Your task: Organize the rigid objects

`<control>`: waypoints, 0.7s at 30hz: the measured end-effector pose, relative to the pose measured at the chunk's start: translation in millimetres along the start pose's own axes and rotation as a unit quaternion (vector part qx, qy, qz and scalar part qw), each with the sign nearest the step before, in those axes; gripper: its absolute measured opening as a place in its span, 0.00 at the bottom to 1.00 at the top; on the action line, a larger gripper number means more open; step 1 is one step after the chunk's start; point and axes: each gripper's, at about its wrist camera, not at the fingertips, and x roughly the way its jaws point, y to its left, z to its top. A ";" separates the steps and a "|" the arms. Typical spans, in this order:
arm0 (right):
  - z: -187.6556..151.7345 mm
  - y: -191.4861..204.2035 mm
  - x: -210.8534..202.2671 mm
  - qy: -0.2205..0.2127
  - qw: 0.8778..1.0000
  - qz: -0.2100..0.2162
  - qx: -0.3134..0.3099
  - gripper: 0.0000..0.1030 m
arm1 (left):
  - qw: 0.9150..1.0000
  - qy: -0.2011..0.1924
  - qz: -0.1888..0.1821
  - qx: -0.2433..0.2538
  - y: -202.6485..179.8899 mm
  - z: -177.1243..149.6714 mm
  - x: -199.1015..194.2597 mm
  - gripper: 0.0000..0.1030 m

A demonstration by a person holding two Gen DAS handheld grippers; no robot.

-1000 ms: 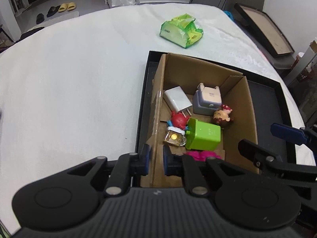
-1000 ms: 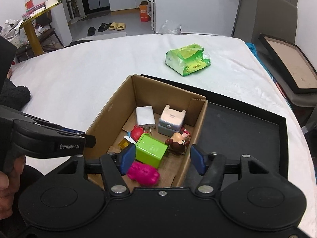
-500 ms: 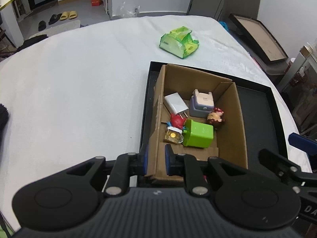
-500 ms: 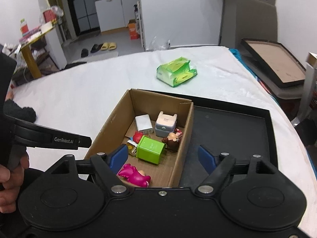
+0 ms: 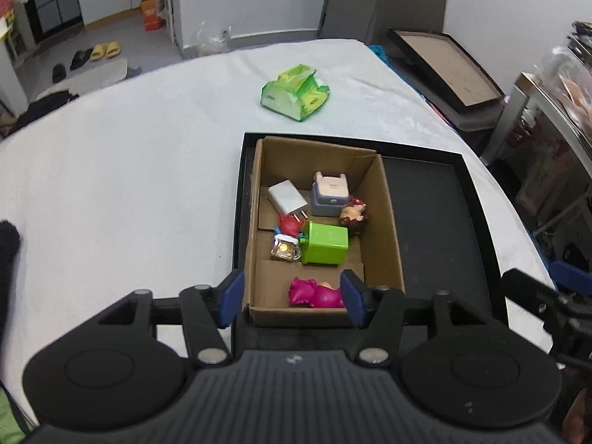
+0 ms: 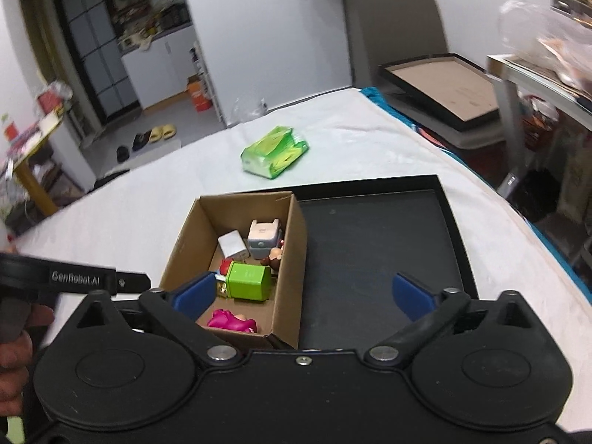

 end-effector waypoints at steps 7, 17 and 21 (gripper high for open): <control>3.2 -7.2 -21.6 -0.004 1.000 -0.016 0.018 1.00 | 1.000 -0.010 -0.007 -0.009 -4.0 1.8 -36.8 0.65; 0.3 -0.7 -56.8 -0.003 0.999 -0.050 0.012 1.00 | 0.999 -0.047 -0.019 0.016 -21.9 -6.0 -90.0 0.73; -3.7 -2.1 -68.0 -0.009 0.998 -0.061 0.016 1.00 | 0.997 -0.066 -0.017 0.022 -27.3 -13.2 -105.8 0.78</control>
